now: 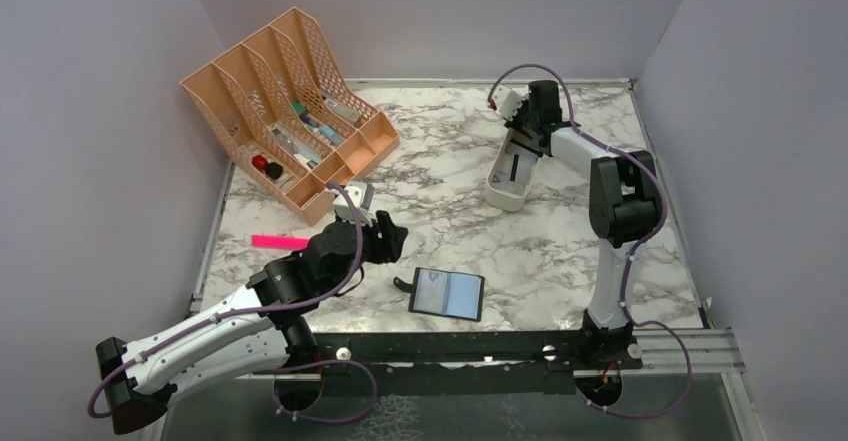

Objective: Put the credit cards into the card holder
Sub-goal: Pick up the credit card from the storage box.

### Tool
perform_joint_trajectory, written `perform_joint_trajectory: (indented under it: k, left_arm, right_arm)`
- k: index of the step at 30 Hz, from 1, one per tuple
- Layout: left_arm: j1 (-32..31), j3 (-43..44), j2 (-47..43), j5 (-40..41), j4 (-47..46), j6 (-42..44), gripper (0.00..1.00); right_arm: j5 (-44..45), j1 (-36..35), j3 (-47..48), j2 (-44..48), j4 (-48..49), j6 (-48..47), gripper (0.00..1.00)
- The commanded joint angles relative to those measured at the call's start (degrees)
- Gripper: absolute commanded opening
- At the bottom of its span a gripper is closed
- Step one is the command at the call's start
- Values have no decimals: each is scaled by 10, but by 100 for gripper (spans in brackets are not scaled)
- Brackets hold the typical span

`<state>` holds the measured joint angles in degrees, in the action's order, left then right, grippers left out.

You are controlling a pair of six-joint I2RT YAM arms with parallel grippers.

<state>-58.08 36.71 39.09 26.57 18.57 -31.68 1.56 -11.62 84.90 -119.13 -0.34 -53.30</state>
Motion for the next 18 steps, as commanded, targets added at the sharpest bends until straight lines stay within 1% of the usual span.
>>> perform_joint_trajectory:
  k: [1, 2, 3, 11, 18]
  left_arm:
    - [2, -6, -11, 2, -1, -1, 59]
    - [2, -6, -13, 2, -1, -2, 59]
    - [2, -7, -14, 4, -1, -2, 59]
    - [2, -14, -7, 4, 1, -10, 59]
    - [2, -41, 17, -5, -4, -50, 59]
  right_arm:
    - [-20, 0, -5, 16, -29, 16, 8]
    - [-19, 0, -5, 17, -29, 16, 3]
    - [-17, 0, -5, 17, -27, 15, 1]
    - [18, -8, -11, 44, -26, 16, 1]
    - [72, -27, -27, 98, -7, 28, 1]
